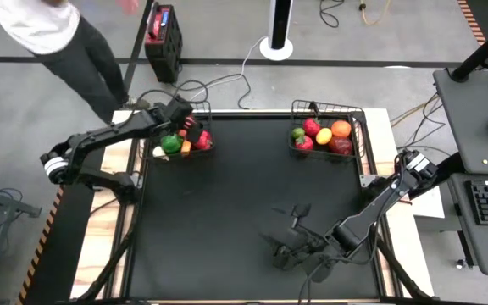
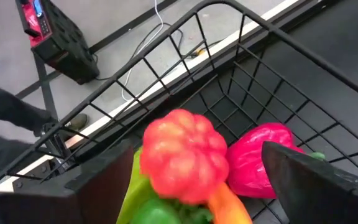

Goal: Sort produce into baskets
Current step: Return to Home Position

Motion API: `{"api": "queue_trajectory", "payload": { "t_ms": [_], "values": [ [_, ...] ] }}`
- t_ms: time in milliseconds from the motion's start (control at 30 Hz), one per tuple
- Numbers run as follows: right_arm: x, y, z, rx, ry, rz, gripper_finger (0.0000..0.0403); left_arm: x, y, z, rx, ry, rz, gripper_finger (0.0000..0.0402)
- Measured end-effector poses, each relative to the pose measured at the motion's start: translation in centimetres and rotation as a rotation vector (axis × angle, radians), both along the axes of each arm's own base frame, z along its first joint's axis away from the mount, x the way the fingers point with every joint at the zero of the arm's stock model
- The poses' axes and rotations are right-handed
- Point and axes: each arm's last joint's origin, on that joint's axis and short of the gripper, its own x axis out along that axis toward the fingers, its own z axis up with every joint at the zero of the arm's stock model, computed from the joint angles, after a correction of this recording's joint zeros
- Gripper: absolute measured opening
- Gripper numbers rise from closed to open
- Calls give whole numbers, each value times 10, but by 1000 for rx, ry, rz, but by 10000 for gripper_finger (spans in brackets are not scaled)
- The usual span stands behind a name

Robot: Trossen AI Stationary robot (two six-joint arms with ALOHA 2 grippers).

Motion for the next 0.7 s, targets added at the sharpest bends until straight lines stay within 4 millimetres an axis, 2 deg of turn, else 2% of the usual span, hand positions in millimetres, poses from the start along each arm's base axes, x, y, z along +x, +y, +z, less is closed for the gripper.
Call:
{"api": "queue_trajectory", "payload": {
  "t_ms": [133, 267, 400, 500, 600, 700],
  "values": [
    [0, -1, -1, 3, 6, -5, 359, 0, -7, 5, -1, -19, -14, 337],
    [0, -1, -1, -11, 14, -1, 359, 2, -36, 18, -18, -120, -102, 338],
    [0, -1, -1, -48, 33, 10, 359, 7, -82, 35, -1, -250, -220, 338],
    [0, -1, -1, 3, 4, -2, 359, 8, -116, 44, -41, -353, -305, 338],
    [1, -1, -1, 28, -11, -11, 359, 9, -153, 46, -114, -449, -397, 338],
    [8, -8, 0, 49, 11, 27, 359, 14, -197, 46, -68, -544, -594, 339]
  ]
}}
